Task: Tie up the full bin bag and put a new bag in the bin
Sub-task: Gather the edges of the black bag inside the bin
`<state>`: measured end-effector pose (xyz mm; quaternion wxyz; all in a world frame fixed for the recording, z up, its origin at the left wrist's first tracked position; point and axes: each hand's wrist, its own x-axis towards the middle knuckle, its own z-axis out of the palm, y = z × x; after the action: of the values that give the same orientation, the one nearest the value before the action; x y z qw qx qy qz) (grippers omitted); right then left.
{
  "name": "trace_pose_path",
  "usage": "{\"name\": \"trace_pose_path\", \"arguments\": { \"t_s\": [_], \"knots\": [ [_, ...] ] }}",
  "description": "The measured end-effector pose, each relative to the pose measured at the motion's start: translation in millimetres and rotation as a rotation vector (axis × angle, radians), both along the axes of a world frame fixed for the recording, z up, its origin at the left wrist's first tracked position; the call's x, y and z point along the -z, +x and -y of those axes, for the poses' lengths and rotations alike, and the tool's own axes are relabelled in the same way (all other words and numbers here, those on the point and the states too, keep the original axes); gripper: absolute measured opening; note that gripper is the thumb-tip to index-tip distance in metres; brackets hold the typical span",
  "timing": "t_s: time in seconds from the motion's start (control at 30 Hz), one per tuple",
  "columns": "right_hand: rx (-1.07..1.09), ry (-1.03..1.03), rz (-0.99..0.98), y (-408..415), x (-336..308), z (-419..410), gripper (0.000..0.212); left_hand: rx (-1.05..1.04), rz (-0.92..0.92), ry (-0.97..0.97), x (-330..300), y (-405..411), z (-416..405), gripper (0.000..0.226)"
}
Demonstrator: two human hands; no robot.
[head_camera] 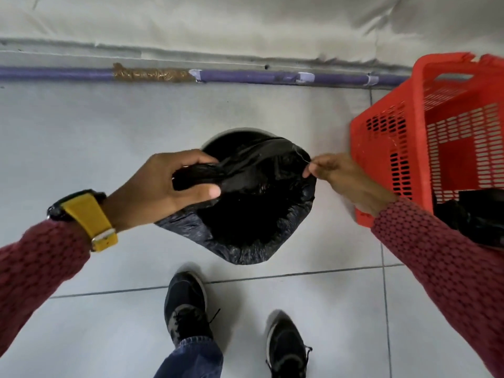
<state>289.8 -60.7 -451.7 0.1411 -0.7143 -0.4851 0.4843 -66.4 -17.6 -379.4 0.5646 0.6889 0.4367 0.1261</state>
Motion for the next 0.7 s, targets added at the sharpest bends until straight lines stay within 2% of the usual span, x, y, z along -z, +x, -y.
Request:
{"name": "trace_pose_path", "arguments": {
  "t_s": [0.1,0.2,0.27,0.37,0.4,0.47,0.53,0.6,0.7],
  "knots": [
    [0.091,-0.032,-0.020,12,6,21,0.032,-0.099,-0.213,-0.059,15,-18,19,0.073],
    [0.089,-0.032,-0.045,10,6,43,0.036,-0.155,-0.483,-0.019,32,-35,41,0.093],
    [0.057,0.029,-0.081,7,5,58,0.037,-0.194,-0.624,-0.051,44,-44,61,0.082],
    [0.122,0.173,-0.140,3,8,58,0.036,-0.277,-0.696,-0.207,57,-52,89,0.035],
    [0.168,0.158,-0.173,5,10,56,0.034,-0.335,-0.637,-0.255,61,-50,99,0.022],
    [0.285,0.003,-0.312,6,16,49,0.031,-0.463,-0.428,-0.319,69,-50,111,0.005],
    [0.370,-0.154,-0.440,4,25,47,0.030,-0.593,-0.220,-0.342,77,-44,125,0.008],
    [0.455,-0.128,-0.413,0,33,45,0.025,-0.798,0.007,-0.394,85,-36,136,0.009],
    [0.678,0.031,-0.453,-4,32,45,0.025,-1.006,0.251,-0.433,86,-28,147,0.029]
  ]
}}
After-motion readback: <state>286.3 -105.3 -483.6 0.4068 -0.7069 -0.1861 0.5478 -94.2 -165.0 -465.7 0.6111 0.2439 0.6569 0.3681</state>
